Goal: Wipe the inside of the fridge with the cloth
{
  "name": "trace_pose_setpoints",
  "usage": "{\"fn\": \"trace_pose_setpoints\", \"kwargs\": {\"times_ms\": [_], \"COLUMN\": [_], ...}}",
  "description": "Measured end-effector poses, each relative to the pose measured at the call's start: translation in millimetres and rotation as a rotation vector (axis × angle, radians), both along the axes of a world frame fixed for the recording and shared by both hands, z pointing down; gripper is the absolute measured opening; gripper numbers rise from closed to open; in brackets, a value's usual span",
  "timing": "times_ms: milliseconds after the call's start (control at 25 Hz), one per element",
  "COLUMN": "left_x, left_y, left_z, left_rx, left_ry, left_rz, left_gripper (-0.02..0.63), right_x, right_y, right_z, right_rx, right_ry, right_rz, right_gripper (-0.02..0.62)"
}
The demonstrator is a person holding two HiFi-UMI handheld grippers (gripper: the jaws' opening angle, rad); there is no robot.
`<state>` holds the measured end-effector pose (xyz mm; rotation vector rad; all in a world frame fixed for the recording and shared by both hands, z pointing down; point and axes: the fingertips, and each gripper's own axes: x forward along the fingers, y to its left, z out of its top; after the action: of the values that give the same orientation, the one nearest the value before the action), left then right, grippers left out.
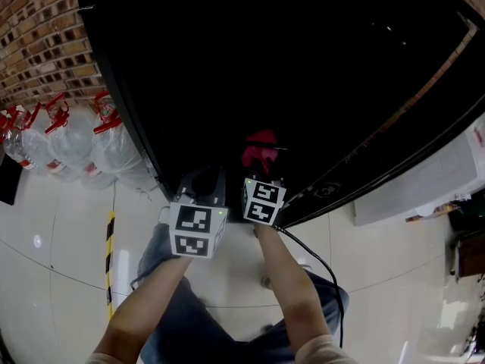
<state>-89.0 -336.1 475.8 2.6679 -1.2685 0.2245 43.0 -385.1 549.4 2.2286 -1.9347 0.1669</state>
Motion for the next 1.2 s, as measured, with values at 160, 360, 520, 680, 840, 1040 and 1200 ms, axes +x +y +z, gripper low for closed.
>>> {"fn": "trace_pose_setpoints", "kwargs": {"times_ms": [160, 360, 520, 680, 840, 1040, 1200], "left_x": [3, 3, 6, 8, 15, 20, 31], "left_y": [14, 29, 42, 54, 66, 75, 85], "left_z": [-11, -23, -27, -33, -42, -51, -53], "left_rx": [0.009, 0.018, 0.022, 0.019, 0.017, -0.015, -0.02], "left_ry": [0.008, 0.016, 0.015, 0.02, 0.018, 0.04, 0.024], "left_rz": [0.005, 0.004, 0.012, 0.01, 0.017, -0.007, -0.009], "left_gripper": [-0.005, -0.005, -0.005, -0.005, -0.005, -0.005, -0.005], "right_x": [2, 3, 0, -8, -14, -32, -30], "right_y": [27, 60, 83, 95, 108, 139, 156], "right_z": [-8, -19, -36, -63, -79, -125, -157], "right_rx": [0.005, 0.015, 0.043, 0.089, 0.09, 0.142, 0.164], "right_ry": [0.001, 0.028, 0.027, 0.015, -0.004, 0.009, -0.015], "right_rz": [0.013, 0.023, 0.023, 0.002, -0.026, -0.15, -0.25], "right_gripper": [0.104, 0.104, 0.104, 0.104, 0.105, 0.104, 0.104]}}
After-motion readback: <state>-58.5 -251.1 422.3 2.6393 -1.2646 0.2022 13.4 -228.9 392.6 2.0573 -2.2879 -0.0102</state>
